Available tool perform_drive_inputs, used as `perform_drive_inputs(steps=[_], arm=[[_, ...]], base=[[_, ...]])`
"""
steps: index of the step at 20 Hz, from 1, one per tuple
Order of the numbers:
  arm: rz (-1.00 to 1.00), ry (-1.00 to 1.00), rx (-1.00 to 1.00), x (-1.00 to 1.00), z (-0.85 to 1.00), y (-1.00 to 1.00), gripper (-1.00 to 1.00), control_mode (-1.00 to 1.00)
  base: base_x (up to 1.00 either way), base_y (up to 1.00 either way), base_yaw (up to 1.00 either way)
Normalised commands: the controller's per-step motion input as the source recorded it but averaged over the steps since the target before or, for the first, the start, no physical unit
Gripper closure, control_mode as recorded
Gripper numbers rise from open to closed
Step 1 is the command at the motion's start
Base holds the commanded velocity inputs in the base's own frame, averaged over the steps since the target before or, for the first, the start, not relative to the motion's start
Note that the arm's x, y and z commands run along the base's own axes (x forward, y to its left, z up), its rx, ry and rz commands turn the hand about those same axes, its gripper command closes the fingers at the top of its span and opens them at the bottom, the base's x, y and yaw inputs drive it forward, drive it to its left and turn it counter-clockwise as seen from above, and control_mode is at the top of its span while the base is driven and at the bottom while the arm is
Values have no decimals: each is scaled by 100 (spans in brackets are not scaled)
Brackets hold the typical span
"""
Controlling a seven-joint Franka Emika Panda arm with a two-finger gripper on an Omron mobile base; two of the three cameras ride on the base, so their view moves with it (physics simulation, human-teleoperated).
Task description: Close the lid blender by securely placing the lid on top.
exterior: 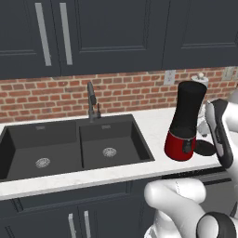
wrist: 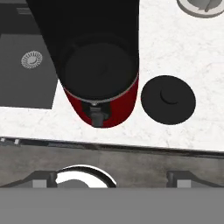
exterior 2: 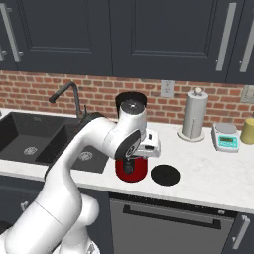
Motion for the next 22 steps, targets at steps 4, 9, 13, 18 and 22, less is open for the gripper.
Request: perform_drive_inputs(steps=[4, 9, 13, 18, 22], arm=[[0, 0, 0, 0, -34, -69, -100, -100], [1, 0, 0, 0, -28, -49, -100, -100], [10, 0, 0, 0, -28, -37, -100, -100], [11, 0, 0, 5, -28, -27, -100, -100], [11, 0, 0, 9, -18, -11, -100, -100]], base=[[0, 0, 0], [0, 0, 0], [0, 0, 0], [0, 0, 0], [0, 0, 0]])
